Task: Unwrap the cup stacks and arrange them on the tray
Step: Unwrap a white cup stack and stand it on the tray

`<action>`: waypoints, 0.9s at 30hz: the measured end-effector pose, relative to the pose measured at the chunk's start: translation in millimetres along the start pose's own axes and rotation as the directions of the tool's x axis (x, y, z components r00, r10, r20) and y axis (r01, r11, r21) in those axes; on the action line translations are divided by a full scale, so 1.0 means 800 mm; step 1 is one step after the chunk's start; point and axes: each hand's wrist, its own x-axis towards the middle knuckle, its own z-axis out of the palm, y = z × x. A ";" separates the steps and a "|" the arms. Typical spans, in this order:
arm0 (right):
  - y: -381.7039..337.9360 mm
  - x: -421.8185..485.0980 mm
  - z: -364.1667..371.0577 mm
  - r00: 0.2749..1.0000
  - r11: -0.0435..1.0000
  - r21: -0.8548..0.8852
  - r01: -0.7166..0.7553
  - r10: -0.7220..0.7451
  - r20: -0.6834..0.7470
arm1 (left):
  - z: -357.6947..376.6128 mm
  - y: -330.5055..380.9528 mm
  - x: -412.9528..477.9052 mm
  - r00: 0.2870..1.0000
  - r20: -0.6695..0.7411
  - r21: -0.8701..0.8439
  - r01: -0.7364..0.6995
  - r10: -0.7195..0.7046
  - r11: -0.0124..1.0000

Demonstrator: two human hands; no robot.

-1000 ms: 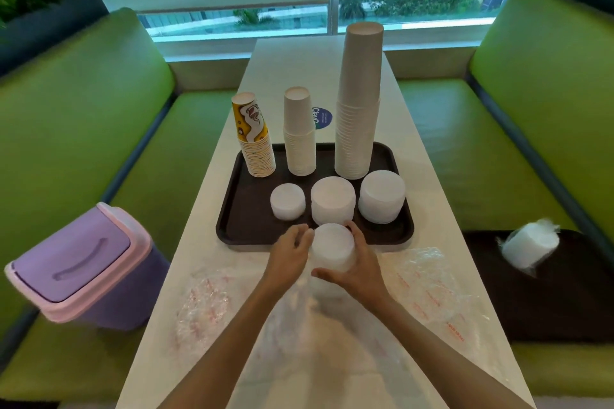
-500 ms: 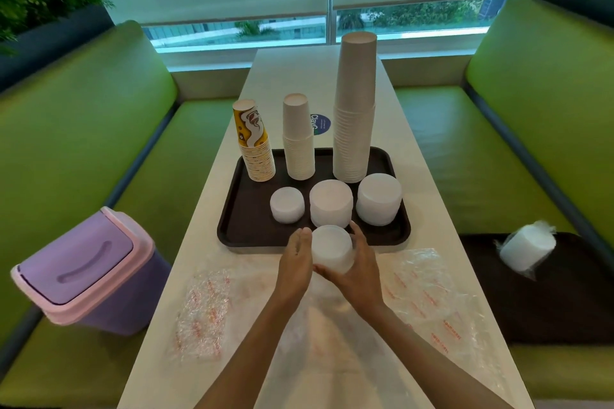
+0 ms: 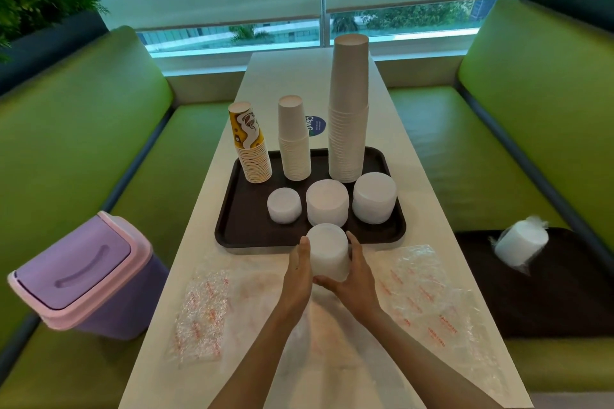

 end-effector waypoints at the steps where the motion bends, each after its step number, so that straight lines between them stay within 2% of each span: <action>1: 0.002 -0.001 0.000 1.000 1.000 -0.002 -0.003 0.003 0.011 | 0.000 -0.001 0.000 1.000 0.006 -0.005 0.006 -0.006 1.000; 4: 0.006 -0.004 -0.001 0.998 1.000 0.002 -0.019 0.019 0.053 | -0.002 -0.003 0.000 1.000 0.018 0.012 0.022 -0.022 1.000; 8: 0.004 -0.004 -0.005 0.998 1.000 0.017 -0.019 0.017 0.065 | -0.010 0.002 0.009 0.999 0.006 0.199 0.032 -0.034 0.980; 12: -0.001 -0.003 -0.014 0.998 1.000 -0.011 0.012 -0.011 0.064 | -0.019 0.015 0.027 0.988 -0.071 0.376 -0.105 0.141 0.921; 15: -0.004 -0.001 -0.017 0.997 0.999 -0.020 0.025 -0.023 0.075 | -0.015 0.030 0.036 0.973 0.022 0.472 -0.214 0.231 0.855; 19: -0.005 0.000 -0.014 0.995 0.999 -0.025 0.031 -0.028 0.100 | -0.013 0.038 0.047 0.965 0.107 0.577 -0.255 0.238 0.776; 27: -0.004 -0.002 -0.011 0.995 0.998 -0.010 0.058 -0.058 0.077 | -0.018 0.037 0.053 0.955 0.165 0.616 -0.295 0.247 0.730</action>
